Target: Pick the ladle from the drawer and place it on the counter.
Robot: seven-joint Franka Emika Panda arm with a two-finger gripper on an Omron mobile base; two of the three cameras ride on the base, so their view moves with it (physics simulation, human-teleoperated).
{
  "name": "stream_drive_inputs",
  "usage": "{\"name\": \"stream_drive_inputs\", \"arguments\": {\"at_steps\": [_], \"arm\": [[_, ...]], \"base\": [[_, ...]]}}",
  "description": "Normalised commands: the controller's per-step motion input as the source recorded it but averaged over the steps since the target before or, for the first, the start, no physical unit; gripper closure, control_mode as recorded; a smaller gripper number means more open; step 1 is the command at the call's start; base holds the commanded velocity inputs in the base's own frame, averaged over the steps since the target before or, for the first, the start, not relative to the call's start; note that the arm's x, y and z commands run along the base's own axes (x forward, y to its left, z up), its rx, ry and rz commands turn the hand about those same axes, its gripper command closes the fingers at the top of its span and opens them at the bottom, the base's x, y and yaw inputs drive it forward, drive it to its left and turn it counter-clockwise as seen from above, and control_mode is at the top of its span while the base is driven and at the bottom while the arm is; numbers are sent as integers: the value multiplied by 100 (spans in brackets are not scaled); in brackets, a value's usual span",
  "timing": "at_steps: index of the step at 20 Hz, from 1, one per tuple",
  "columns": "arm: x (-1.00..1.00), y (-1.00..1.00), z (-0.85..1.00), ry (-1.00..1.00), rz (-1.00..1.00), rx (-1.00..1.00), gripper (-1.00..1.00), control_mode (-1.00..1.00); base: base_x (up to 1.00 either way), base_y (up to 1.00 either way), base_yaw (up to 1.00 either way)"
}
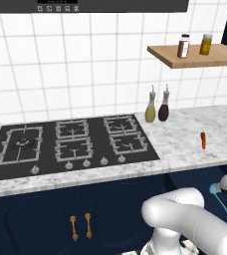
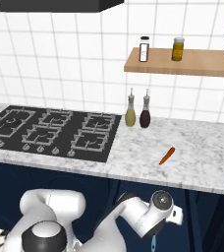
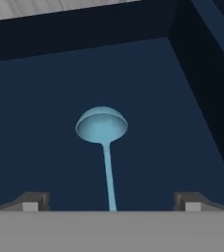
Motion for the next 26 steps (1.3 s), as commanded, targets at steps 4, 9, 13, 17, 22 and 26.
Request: {"name": "stream_drive_inputs", "arguments": {"at_steps": [4,9,13,17,22,26], "arm": [[22,22,0,0,0,0,-100,-100],[35,2,0,0,0,0,-100,-100],[26,0,0,0,0,0,-100,-100],[11,0,-3,3,0,0,-100,-100],[1,0,-23,3,0,0,-100,-100],[1,0,-24,2,0,0,-100,-100]], "base": [[0,0,0],[0,0,0],[0,0,0],[0,0,0],[0,0,0],[0,0,0]]}}
